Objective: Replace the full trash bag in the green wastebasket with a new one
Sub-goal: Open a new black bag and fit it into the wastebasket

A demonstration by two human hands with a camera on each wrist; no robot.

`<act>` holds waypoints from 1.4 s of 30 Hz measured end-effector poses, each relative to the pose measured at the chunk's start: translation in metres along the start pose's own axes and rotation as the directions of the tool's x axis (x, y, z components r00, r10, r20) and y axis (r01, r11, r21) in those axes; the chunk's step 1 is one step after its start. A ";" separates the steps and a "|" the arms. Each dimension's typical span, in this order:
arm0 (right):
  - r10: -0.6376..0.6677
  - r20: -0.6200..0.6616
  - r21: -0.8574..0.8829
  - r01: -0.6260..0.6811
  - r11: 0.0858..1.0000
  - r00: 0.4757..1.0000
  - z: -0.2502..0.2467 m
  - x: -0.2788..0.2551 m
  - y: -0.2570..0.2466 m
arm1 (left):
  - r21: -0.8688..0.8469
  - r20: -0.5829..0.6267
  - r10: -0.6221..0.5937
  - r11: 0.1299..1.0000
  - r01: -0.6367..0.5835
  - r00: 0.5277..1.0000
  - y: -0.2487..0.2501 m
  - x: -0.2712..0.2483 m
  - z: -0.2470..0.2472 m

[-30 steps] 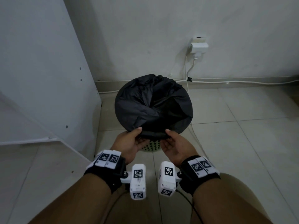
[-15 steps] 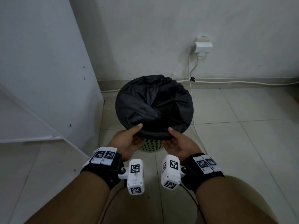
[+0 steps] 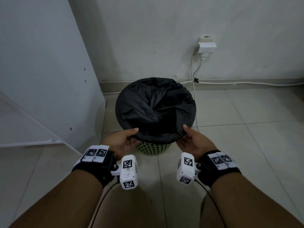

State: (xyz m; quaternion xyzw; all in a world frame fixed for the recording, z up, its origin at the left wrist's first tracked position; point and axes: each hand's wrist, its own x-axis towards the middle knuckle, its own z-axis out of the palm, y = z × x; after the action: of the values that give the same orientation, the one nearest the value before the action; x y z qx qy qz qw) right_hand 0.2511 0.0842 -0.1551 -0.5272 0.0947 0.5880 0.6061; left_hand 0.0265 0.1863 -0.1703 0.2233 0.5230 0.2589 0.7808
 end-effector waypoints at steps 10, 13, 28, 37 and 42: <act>-0.075 0.015 -0.075 0.076 0.994 0.997 0.005 0.002 0.029 | -0.119 -0.041 0.070 0.990 -0.074 0.997 -0.044 -0.006 0.037; -0.116 0.034 -0.122 0.119 0.985 0.993 0.004 0.001 0.041 | -0.151 -0.062 0.091 0.984 -0.099 0.994 -0.052 -0.006 0.045; -0.037 0.064 0.089 0.032 0.996 0.997 -0.012 -0.010 0.020 | -0.083 -0.042 0.216 0.972 -0.218 0.976 -0.059 -0.022 0.025; -0.214 0.130 -0.118 0.229 0.966 0.968 -0.044 -0.013 0.020 | -0.101 -0.015 0.265 0.959 -0.265 0.964 -0.094 -0.043 0.031; -0.224 0.211 -0.283 0.279 0.918 0.951 -0.064 -0.013 0.008 | -0.099 0.006 0.187 0.978 -0.186 0.982 -0.121 -0.045 0.035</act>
State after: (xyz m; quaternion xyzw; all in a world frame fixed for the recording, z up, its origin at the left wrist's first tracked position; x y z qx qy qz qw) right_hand 0.2725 0.0261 -0.1768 -0.5699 -0.1208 0.5565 0.5924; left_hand 0.0659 0.0625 -0.2015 0.2350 0.4803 0.3546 0.7671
